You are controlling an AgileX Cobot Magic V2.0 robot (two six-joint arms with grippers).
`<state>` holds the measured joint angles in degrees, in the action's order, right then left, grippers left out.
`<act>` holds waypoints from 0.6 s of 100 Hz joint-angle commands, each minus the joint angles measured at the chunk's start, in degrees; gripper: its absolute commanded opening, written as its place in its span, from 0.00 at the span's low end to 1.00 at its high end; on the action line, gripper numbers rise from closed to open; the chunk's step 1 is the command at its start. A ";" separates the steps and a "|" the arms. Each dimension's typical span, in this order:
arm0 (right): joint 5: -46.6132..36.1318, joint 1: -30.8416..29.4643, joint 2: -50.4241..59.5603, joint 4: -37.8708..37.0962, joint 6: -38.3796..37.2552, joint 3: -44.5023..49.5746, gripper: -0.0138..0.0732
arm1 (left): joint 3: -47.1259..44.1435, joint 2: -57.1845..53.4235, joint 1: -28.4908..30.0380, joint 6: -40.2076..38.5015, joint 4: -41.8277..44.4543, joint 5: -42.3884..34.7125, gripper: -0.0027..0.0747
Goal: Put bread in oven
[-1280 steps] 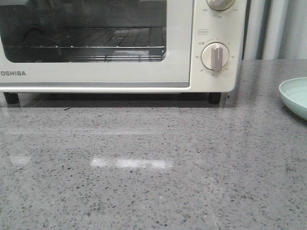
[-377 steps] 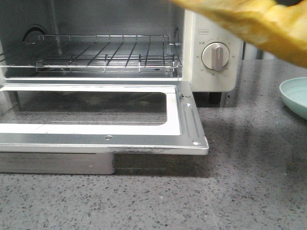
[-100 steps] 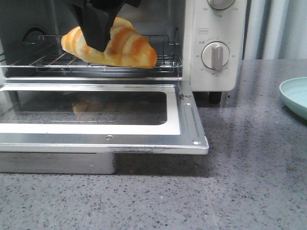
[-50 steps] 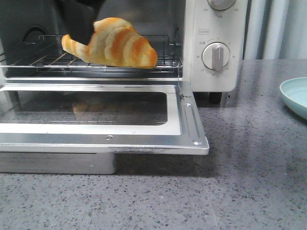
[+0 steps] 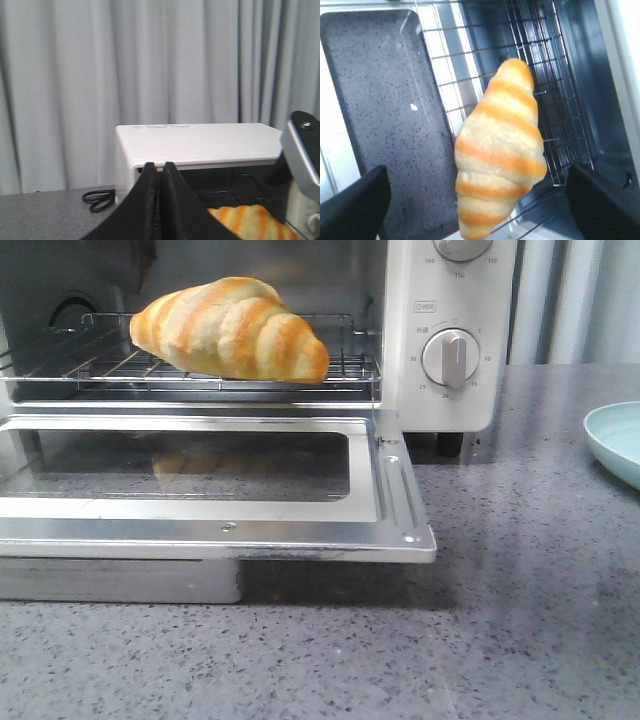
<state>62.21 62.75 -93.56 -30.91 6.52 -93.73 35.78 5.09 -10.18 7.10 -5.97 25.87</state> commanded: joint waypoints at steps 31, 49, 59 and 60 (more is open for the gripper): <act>-0.03 0.14 3.04 -1.83 -0.95 -1.84 0.90 | -13.91 -2.35 10.88 -0.24 -2.64 -15.33 0.01; 3.44 0.14 3.04 -1.83 -1.06 -1.84 0.74 | -20.24 -2.35 11.02 -0.24 -4.37 -20.26 0.01; 5.95 0.14 3.13 -1.83 -1.05 -1.84 0.50 | -22.08 -2.35 11.02 -0.24 -4.37 -22.22 0.01; 6.21 0.14 3.13 -1.83 -1.05 -1.84 0.45 | -22.25 -2.35 11.02 -0.24 -4.37 -22.30 0.01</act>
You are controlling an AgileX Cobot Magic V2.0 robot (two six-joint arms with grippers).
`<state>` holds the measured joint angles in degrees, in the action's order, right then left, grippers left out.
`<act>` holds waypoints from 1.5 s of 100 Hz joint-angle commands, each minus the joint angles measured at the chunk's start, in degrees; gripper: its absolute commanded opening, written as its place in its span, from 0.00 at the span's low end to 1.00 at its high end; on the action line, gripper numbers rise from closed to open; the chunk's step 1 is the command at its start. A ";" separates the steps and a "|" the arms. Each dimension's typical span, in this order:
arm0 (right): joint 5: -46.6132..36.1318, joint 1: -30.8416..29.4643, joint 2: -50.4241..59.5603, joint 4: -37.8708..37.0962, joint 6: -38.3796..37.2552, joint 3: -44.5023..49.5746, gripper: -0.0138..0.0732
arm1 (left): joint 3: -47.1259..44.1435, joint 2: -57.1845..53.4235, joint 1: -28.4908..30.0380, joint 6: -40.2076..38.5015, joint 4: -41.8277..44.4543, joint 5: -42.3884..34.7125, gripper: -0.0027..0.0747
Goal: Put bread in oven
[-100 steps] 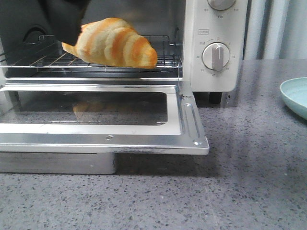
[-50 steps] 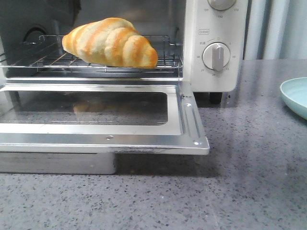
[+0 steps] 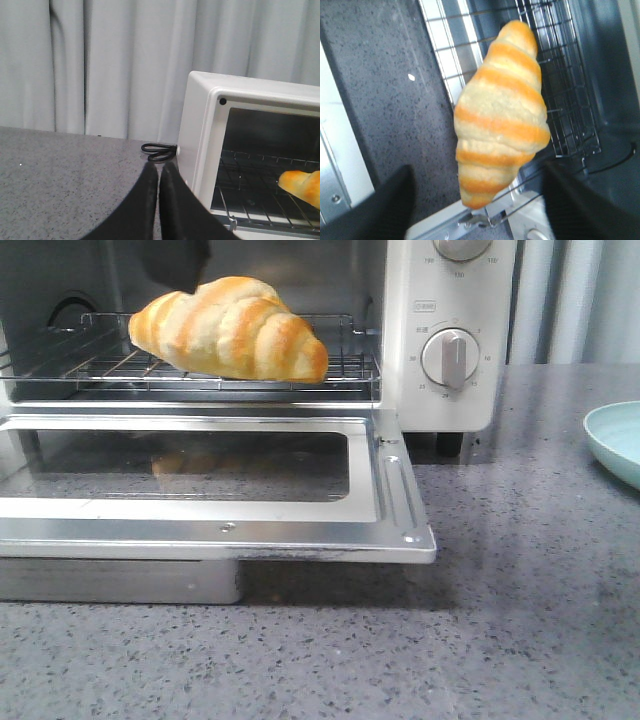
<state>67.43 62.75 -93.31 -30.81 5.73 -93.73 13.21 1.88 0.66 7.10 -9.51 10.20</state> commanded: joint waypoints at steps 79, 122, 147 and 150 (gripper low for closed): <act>6.28 -0.29 14.61 -2.19 -4.78 -1.61 0.08 | -0.19 0.86 0.18 -0.24 -0.84 -6.74 0.01; 7.23 -0.29 14.59 -3.88 -4.78 -1.61 0.08 | -0.19 0.86 0.18 -0.24 -0.84 -6.74 0.01; 7.32 -0.68 16.01 -3.84 -4.88 -1.40 0.08 | -0.19 0.86 0.18 -0.24 -0.84 -6.74 0.01; 7.32 -1.19 16.55 -3.94 -4.88 -1.16 0.08 | -0.19 0.86 0.18 -0.24 -0.84 -6.74 0.01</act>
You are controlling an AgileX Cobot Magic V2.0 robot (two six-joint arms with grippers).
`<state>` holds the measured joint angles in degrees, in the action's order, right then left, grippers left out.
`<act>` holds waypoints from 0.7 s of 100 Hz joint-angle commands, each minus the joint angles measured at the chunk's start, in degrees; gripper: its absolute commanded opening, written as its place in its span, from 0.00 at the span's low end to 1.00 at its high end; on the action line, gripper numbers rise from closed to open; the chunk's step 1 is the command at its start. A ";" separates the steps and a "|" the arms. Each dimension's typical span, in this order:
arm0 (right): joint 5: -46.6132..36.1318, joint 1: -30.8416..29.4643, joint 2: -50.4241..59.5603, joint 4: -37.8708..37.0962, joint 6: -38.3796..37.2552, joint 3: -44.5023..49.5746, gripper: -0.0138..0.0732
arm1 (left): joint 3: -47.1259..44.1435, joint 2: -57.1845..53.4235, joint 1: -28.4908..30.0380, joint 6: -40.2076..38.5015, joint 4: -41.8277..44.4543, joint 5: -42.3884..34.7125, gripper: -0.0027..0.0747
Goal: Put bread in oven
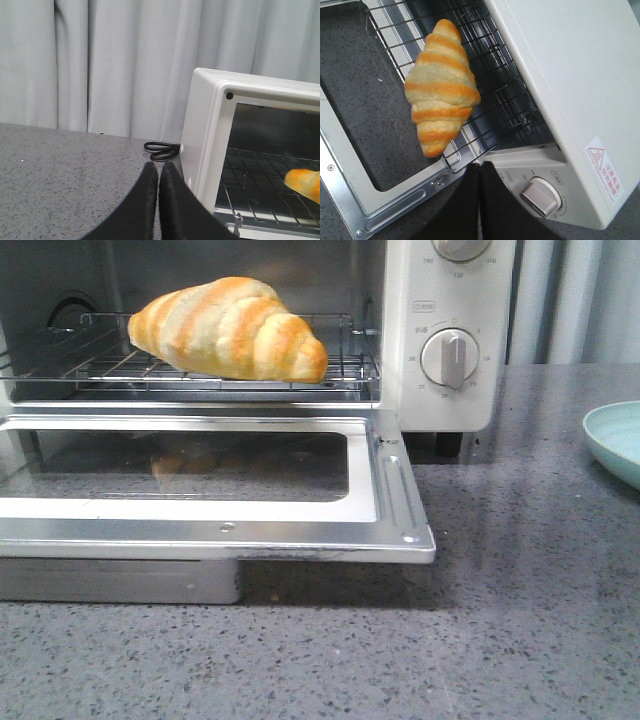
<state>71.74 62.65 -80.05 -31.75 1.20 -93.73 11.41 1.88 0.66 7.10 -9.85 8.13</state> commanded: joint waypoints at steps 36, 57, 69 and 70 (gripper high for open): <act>-2.90 -11.79 13.71 -5.45 -6.55 12.33 0.08 | 1.61 0.86 0.18 -0.24 -0.50 -4.66 0.01; -15.81 -19.73 23.88 -4.20 -10.85 28.26 0.08 | 1.61 0.86 0.18 -0.24 -0.50 -4.66 0.01; -23.91 -25.56 29.96 0.01 -10.85 38.63 0.08 | 1.61 0.86 0.18 -0.24 -0.50 -4.66 0.01; -24.39 -25.94 30.25 0.68 -10.85 39.24 0.08 | 1.61 0.86 0.18 -0.24 -0.50 -4.66 0.01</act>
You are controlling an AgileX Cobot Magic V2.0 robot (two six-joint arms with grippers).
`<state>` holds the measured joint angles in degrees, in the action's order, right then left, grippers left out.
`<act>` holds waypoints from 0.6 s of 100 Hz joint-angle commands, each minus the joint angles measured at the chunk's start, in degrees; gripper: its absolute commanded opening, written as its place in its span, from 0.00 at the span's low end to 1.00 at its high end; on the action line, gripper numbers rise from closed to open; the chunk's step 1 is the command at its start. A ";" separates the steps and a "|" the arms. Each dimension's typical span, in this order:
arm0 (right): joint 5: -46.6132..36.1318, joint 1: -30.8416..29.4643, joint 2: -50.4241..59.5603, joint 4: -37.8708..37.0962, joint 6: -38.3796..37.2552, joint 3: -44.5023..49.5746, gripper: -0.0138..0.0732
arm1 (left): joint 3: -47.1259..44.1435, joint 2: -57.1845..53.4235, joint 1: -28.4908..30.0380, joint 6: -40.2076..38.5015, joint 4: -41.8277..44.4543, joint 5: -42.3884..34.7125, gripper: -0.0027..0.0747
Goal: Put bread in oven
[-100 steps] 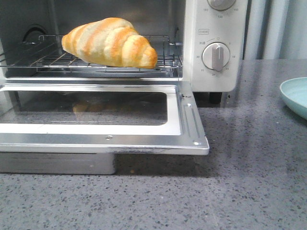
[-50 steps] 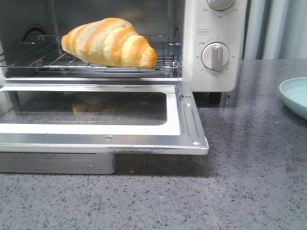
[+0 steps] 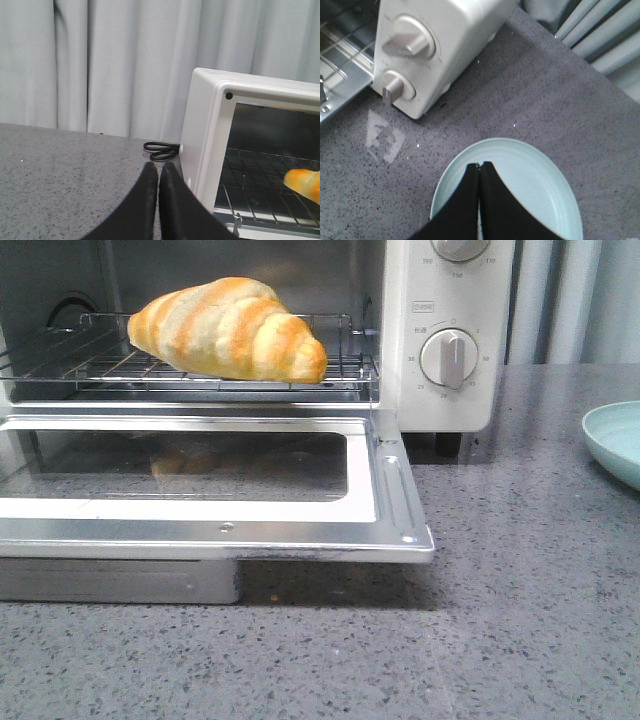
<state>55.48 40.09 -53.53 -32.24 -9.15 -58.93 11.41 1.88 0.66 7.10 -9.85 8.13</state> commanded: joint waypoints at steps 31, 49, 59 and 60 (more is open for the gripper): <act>-34.14 -20.24 19.49 16.67 -0.50 29.71 0.08 | 1.61 0.86 0.18 -0.24 -0.50 -4.66 0.01; -42.09 -29.82 28.80 24.14 -0.50 39.51 0.08 | 1.61 0.86 0.18 -0.24 -0.50 -4.66 0.01; -42.19 -34.74 31.63 26.77 -0.50 42.74 0.08 | 1.61 0.86 0.18 -0.24 -0.50 -4.66 0.01; -42.19 -35.41 31.93 26.78 -0.50 42.92 0.08 | 1.61 0.86 0.18 -0.24 -0.50 -4.66 0.01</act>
<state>18.78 8.42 -23.26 -7.40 -9.58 -16.50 11.41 1.88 0.66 7.10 -9.85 8.13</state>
